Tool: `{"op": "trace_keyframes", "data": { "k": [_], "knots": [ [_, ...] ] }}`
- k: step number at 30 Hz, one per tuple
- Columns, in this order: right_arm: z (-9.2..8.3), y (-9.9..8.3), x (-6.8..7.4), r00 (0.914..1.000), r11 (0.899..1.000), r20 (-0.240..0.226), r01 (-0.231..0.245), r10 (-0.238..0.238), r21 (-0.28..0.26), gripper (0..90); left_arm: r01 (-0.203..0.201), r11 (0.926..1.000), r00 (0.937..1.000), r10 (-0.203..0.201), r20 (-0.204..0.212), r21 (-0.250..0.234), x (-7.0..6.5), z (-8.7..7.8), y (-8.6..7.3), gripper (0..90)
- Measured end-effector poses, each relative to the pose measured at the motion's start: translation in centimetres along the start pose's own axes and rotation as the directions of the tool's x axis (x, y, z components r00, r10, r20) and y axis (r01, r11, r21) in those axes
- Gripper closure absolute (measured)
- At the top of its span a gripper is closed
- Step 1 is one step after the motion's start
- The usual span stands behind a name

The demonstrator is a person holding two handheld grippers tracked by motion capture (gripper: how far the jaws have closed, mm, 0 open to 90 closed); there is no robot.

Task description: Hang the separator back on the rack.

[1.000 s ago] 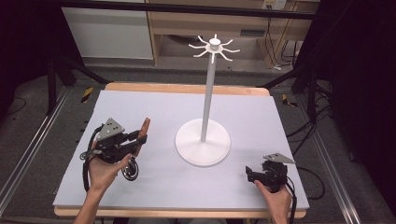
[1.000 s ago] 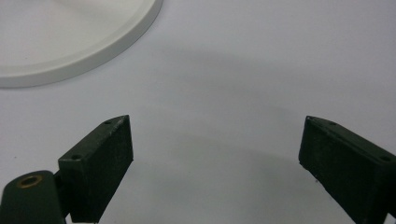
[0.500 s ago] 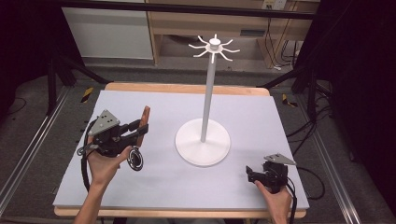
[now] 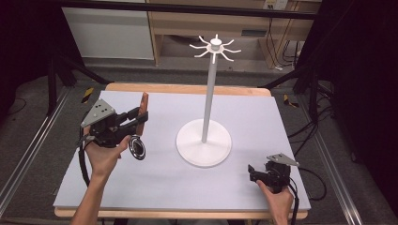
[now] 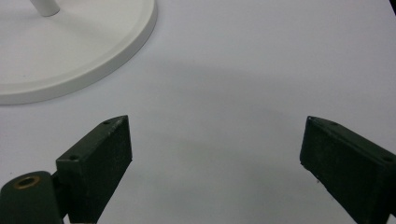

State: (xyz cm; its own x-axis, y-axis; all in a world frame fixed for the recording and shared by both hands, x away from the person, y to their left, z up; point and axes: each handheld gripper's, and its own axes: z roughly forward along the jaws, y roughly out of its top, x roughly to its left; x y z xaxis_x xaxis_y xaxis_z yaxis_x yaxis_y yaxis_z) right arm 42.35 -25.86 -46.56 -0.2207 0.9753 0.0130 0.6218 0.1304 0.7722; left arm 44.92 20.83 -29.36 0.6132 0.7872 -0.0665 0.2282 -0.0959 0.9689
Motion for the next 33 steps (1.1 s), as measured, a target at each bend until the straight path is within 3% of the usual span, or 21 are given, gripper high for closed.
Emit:
{"op": "trace_keyframes", "data": {
  "k": [17,33],
  "knots": [
    [-0.1,0.0,-0.1,1.0,1.0,0.002,-0.002,0.002,-0.001,9.5,-0.024,0.9981,0.9986,0.027,0.046,-0.057,-1.6,0.7,3.1,67.1],
    [-0.1,0.0,-0.1,1.0,1.0,0.002,-0.003,0.003,-0.003,9.5,-0.073,0.9931,0.9939,0.08,0.075,-0.092,-3.7,1.0,6.2,67.1]
  ]
}}
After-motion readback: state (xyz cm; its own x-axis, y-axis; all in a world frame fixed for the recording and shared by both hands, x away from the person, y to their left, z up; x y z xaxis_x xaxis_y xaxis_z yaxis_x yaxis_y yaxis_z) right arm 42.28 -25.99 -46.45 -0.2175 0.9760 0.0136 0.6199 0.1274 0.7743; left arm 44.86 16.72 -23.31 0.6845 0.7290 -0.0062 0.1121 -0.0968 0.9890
